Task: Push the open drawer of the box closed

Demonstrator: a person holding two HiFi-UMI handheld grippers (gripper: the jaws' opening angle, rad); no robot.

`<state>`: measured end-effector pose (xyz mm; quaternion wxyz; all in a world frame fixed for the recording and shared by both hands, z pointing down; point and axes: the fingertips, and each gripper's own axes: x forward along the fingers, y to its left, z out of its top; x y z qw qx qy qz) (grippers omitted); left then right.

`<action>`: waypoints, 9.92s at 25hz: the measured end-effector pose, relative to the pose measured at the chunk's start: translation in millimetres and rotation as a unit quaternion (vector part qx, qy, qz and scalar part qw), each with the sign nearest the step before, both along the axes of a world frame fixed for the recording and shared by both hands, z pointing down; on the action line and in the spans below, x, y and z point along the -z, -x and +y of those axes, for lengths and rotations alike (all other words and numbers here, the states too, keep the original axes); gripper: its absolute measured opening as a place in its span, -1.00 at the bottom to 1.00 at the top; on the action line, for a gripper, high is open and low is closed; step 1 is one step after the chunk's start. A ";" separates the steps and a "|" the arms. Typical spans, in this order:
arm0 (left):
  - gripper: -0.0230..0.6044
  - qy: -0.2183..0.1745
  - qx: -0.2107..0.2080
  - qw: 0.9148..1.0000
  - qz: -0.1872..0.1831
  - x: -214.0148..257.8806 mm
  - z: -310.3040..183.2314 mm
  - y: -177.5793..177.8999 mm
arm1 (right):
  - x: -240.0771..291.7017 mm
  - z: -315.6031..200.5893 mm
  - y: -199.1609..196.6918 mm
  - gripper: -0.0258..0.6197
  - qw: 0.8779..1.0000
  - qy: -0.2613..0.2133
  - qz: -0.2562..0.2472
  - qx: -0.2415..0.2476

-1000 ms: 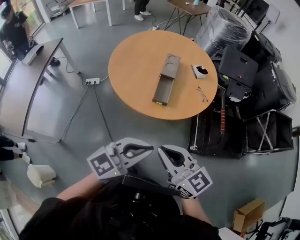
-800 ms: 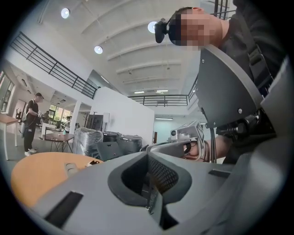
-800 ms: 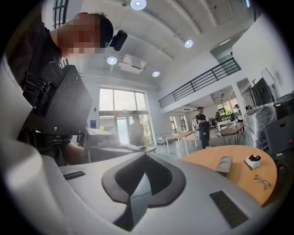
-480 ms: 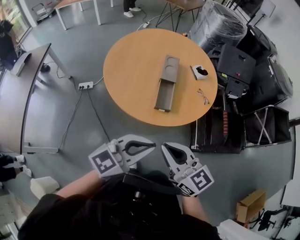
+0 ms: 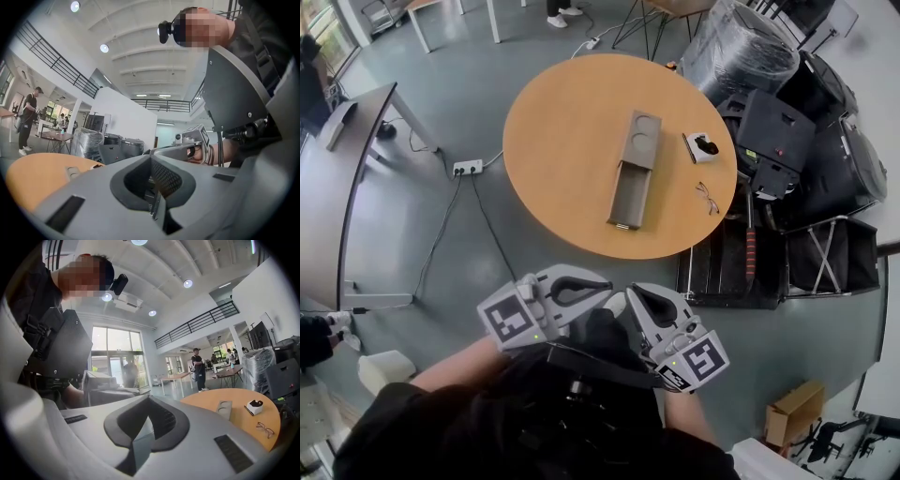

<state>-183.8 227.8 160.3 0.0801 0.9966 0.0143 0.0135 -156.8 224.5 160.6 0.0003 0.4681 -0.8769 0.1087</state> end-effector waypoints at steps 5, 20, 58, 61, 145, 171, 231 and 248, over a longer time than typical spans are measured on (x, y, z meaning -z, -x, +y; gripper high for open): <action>-0.82 0.002 0.017 1.000 -0.002 -10.4 -18.2 -30.0 | -16.8 -16.8 -30.2 -0.90 1.000 0.006 -0.006 0.018; -0.82 -0.032 0.120 0.992 -0.007 -52.3 -94.4 -130.5 | -75.8 -97.5 -139.1 -0.90 0.997 0.043 -0.044 0.050; -0.82 0.076 0.211 0.971 -0.082 -364.6 -219.0 -147.5 | -436.9 -210.2 -113.0 -0.90 0.951 0.251 -0.178 0.025; -0.82 0.080 0.211 0.970 -0.086 -368.2 -222.8 -148.0 | -441.1 -215.4 -114.3 -0.90 0.947 0.261 -0.185 0.020; -0.82 0.123 0.176 0.968 -0.133 -413.9 -373.9 -210.9 | -453.8 -370.7 -176.7 -0.90 0.902 0.348 -0.255 0.003; -0.82 0.133 0.160 0.965 -0.161 -436.1 -436.1 -223.2 | -456.8 -443.7 -210.5 -0.90 0.907 0.335 -0.255 -0.030; -0.82 -0.041 0.063 0.997 -0.018 24.5 -319.8 -218.6 | 42.6 -309.8 -222.2 -0.90 0.993 -0.087 -0.004 0.081; -0.82 -0.045 0.058 0.997 -0.018 42.2 -267.8 -217.9 | 50.0 -266.4 -211.3 -0.90 0.992 -0.090 -0.012 0.089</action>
